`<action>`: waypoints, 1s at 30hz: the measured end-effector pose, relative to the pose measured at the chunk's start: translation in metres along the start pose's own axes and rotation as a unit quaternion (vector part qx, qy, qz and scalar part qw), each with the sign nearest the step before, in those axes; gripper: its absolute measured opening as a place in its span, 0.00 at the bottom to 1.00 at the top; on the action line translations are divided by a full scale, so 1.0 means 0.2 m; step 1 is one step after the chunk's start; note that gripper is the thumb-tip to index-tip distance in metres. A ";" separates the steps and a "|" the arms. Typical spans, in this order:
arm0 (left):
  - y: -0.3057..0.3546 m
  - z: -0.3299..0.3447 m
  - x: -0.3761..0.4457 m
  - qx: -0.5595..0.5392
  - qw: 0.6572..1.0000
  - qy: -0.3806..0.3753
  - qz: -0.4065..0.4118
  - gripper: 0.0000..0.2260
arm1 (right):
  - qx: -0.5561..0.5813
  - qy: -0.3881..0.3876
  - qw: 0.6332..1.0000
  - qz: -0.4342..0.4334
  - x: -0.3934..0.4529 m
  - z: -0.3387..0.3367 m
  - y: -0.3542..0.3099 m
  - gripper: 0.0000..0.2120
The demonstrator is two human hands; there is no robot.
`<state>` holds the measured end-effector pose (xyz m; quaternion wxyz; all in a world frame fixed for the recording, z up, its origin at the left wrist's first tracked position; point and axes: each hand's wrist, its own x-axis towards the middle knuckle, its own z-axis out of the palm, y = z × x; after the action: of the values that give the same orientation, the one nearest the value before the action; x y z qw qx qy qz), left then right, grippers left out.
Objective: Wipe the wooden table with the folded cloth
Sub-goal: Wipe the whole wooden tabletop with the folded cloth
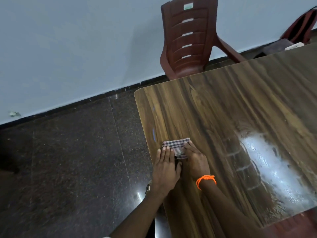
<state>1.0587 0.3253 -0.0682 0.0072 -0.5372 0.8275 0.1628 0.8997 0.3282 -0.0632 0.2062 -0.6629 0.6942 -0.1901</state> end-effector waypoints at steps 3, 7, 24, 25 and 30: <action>-0.13 -0.06 0.14 0.008 1.000 0.003 -0.019 0.30 | 0.000 0.010 1.000 -0.004 0.21 0.04 -0.09 0.16; -0.34 -0.12 0.16 0.003 0.999 -0.007 -0.033 0.31 | -0.006 -0.020 0.999 -0.043 0.39 0.13 -0.24 0.16; -0.29 -0.07 0.24 -0.043 0.999 -0.005 0.012 0.32 | 0.016 0.044 0.999 -0.018 0.39 0.09 -0.12 0.18; -0.30 -0.09 0.31 -0.044 0.999 -0.002 0.010 0.32 | 0.014 0.050 0.999 -0.014 0.45 0.09 -0.12 0.17; -0.47 -0.18 0.48 -0.048 0.999 0.009 -0.007 0.32 | 0.003 0.015 0.999 -0.033 0.69 0.13 -0.25 0.15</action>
<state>1.1071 0.1960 -0.0768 -0.0251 -0.5440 0.8151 0.1978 0.9498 0.1885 -0.0624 0.1917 -0.6819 0.6743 -0.2089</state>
